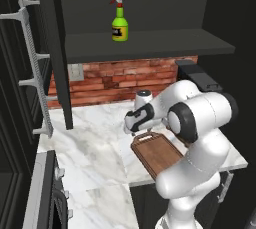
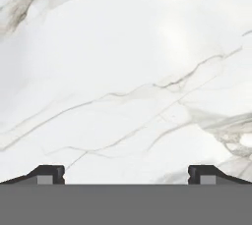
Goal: Move the cutting board and knife to the sink. Then move spray from the cabinet to the counter.
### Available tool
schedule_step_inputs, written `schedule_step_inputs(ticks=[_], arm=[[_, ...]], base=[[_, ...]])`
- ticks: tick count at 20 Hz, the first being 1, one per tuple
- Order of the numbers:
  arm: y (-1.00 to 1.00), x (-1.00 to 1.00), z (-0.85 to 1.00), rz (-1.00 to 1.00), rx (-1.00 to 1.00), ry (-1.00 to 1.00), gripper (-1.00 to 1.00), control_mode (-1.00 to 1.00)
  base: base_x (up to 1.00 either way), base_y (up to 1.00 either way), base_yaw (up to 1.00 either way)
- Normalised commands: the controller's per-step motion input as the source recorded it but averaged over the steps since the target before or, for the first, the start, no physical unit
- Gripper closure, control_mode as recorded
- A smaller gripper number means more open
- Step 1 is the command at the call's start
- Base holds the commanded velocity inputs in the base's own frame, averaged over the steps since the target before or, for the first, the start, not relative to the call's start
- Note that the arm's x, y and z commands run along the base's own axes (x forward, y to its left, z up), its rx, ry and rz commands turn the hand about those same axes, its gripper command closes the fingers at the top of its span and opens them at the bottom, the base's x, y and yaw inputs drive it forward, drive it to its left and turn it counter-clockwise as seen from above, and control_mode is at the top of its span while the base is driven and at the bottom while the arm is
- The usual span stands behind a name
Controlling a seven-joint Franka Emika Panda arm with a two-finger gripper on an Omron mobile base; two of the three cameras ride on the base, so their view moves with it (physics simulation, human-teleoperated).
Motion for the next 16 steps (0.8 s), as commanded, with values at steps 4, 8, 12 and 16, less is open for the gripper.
schedule_step_inputs(ticks=[4, 8, 12, 16], arm=[[-0.09, -0.36, 0.00, 0.00, 0.00, 0.00, -1.00, -1.00], [-0.08, -0.16, 0.00, 0.00, 0.00, 0.00, -1.00, -1.00], [-0.02, 0.10, 0.04, 0.00, 0.00, 0.00, -1.00, -1.00], [0.00, 0.57, 0.06, 0.00, 0.00, -0.03, -1.00, -1.00]], base=[[0.00, 0.00, 0.00], [0.00, 0.00, 0.00], [0.00, 0.00, 0.00], [0.00, 0.00, 0.00]])
